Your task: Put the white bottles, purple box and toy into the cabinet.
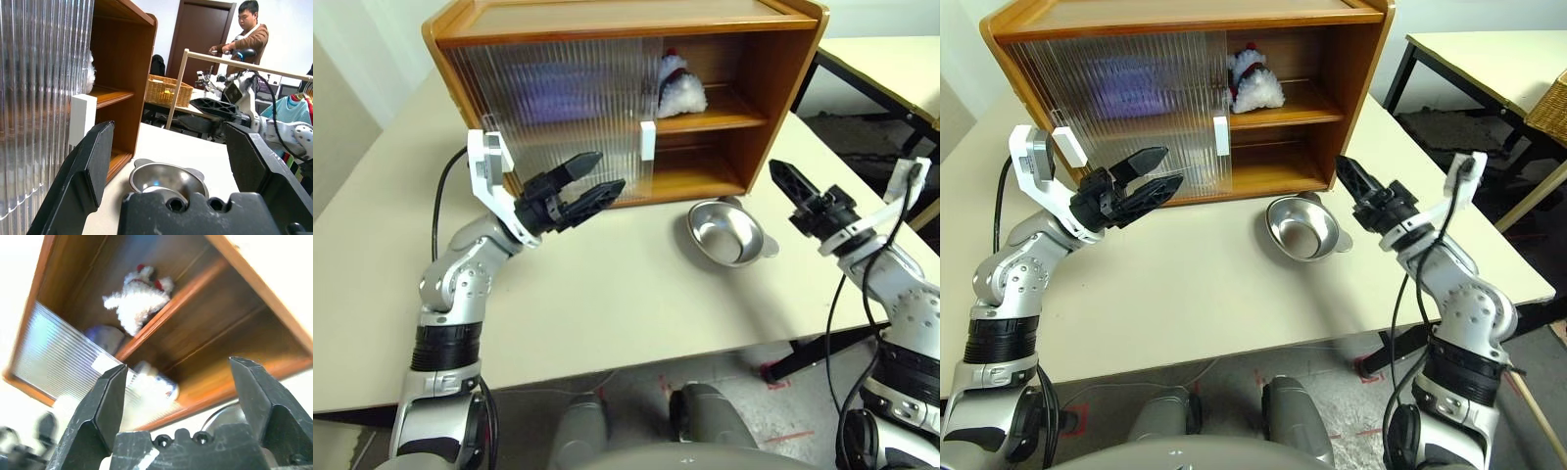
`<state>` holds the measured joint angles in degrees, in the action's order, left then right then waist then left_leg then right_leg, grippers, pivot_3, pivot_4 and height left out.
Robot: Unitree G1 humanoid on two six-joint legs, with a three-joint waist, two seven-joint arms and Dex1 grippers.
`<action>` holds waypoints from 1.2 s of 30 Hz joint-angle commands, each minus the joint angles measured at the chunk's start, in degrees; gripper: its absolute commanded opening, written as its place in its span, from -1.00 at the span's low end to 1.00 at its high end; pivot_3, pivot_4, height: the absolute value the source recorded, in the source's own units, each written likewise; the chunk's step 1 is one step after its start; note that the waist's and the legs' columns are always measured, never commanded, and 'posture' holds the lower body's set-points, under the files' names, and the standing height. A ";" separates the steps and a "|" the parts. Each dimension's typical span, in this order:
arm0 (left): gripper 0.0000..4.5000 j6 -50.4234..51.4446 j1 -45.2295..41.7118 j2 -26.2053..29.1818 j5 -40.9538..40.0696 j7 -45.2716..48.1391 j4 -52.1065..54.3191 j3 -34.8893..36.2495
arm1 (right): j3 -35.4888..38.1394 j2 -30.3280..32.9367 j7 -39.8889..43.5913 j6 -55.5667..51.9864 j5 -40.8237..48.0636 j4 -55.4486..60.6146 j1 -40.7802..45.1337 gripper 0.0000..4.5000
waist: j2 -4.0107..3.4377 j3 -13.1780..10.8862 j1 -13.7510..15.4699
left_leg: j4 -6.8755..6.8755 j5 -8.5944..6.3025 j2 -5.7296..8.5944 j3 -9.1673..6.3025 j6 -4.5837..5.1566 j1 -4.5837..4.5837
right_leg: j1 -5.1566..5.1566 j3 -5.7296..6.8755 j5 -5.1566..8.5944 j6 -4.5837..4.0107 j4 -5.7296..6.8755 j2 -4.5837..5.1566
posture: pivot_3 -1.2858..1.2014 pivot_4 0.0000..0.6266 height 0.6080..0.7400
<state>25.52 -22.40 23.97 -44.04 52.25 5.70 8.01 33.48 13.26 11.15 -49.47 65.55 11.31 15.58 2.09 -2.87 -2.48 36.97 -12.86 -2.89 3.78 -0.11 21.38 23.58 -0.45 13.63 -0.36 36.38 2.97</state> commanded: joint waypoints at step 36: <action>1.00 2.30 0.21 3.05 -0.13 -0.34 1.50 1.78 | -1.02 1.17 -0.52 -3.22 14.73 -16.09 -13.27 0.99 | -0.07 -0.04 0.42 | -0.08 -0.14 0.00 -0.10 -0.02 0.10 | -0.11 0.04 -0.01 0.02 -0.52 0.00 | 0.07 -0.98 1.00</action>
<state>27.23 -22.24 26.32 -44.14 52.20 6.17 9.47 32.42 14.69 11.25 -53.36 80.44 -4.50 1.91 2.03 -2.91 -2.06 36.89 -13.00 -2.89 3.68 -0.12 21.48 23.47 -0.41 13.62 -0.34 35.85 2.98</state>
